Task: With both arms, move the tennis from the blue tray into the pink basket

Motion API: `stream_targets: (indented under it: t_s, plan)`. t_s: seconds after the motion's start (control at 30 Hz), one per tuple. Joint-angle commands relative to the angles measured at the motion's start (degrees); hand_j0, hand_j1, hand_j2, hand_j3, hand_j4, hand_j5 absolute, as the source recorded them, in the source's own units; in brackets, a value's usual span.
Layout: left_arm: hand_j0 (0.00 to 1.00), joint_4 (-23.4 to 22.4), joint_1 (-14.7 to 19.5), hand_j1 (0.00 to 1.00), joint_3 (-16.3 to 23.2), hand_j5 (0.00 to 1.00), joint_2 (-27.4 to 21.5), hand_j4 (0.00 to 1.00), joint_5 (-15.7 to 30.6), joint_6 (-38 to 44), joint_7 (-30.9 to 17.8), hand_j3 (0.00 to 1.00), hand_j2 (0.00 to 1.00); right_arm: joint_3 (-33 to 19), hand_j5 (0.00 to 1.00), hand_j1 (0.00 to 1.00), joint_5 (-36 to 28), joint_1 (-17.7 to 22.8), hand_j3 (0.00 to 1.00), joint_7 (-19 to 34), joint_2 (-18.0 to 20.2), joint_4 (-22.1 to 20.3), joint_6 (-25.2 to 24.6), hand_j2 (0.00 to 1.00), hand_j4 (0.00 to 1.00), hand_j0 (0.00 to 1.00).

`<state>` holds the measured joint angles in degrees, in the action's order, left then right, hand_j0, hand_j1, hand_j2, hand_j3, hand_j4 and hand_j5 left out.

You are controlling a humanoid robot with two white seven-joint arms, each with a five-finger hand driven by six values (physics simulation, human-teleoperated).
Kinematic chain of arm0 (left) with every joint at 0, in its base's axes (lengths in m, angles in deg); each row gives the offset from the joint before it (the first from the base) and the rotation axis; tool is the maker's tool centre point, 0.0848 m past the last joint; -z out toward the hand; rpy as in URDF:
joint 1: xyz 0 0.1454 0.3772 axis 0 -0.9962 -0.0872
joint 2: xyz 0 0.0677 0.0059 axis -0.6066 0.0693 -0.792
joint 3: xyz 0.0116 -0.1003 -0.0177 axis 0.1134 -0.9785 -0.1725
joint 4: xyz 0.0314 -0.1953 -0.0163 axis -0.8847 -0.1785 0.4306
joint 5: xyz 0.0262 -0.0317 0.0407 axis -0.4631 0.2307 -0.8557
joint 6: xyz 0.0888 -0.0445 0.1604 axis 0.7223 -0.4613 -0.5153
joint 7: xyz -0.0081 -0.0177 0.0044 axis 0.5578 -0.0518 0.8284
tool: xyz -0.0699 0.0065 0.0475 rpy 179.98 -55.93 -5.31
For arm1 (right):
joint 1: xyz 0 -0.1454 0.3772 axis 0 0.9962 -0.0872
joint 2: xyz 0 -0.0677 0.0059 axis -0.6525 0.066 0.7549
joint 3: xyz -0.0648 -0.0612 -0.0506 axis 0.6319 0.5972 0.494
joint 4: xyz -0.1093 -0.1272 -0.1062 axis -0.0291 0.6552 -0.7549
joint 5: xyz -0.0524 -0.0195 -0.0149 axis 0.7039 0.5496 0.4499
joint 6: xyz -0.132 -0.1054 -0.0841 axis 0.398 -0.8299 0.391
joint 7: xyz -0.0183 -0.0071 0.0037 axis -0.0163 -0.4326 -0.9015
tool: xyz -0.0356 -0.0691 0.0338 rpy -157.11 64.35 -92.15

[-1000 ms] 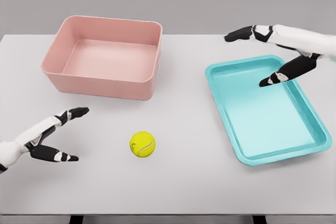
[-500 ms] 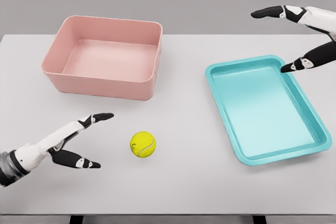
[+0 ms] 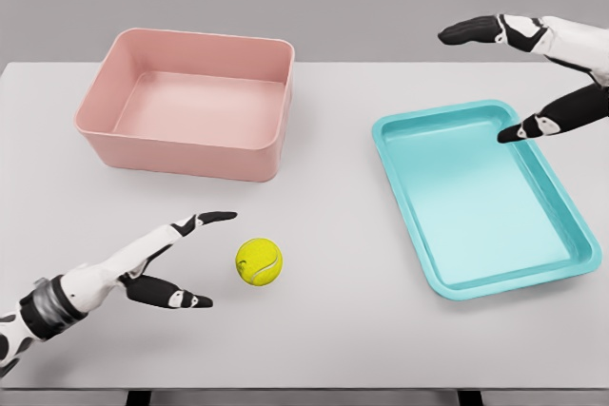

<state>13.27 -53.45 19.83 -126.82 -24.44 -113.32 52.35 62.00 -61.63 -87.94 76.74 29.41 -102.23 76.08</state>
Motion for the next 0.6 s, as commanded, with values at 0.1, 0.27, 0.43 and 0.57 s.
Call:
stream_targets:
  t_s: [0.1, 0.27, 0.43, 0.57]
  plan:
    - [0.97, 1.45, -0.18, 0.97, 0.64, 0.97, 0.99, 0.97, 2.53, 0.05, 0.15, 0.97, 0.97, 0.05, 1.0, 1.0, -0.42, 2.2, 1.0, -0.03, 0.55, -1.15, -0.18, 1.0, 1.0, 1.0]
    - [0.97, 1.45, -0.53, 0.97, 0.81, 0.97, 2.31, 0.97, 2.8, 0.05, 0.24, 0.97, 0.97, 0.05, 1.0, 1.0, -0.42, 2.29, 1.0, -0.03, 0.55, -1.15, -0.18, 1.0, 1.0, 1.0]
    - [0.97, 1.45, -0.79, 0.97, 2.13, 0.97, 2.49, 0.97, 7.28, 0.05, 0.5, 0.97, 0.97, -0.04, 1.0, 1.0, -0.42, 2.37, 1.0, -0.03, 0.55, -1.15, -0.18, 1.0, 1.0, 1.0]
    - [0.97, 1.62, -0.79, 0.97, 3.71, 0.97, 2.4, 0.97, 10.0, 0.05, 0.5, 0.97, 0.97, 0.05, 1.0, 1.0, -0.33, 2.46, 1.0, -0.03, 0.55, -1.23, -0.18, 1.0, 1.0, 1.0]
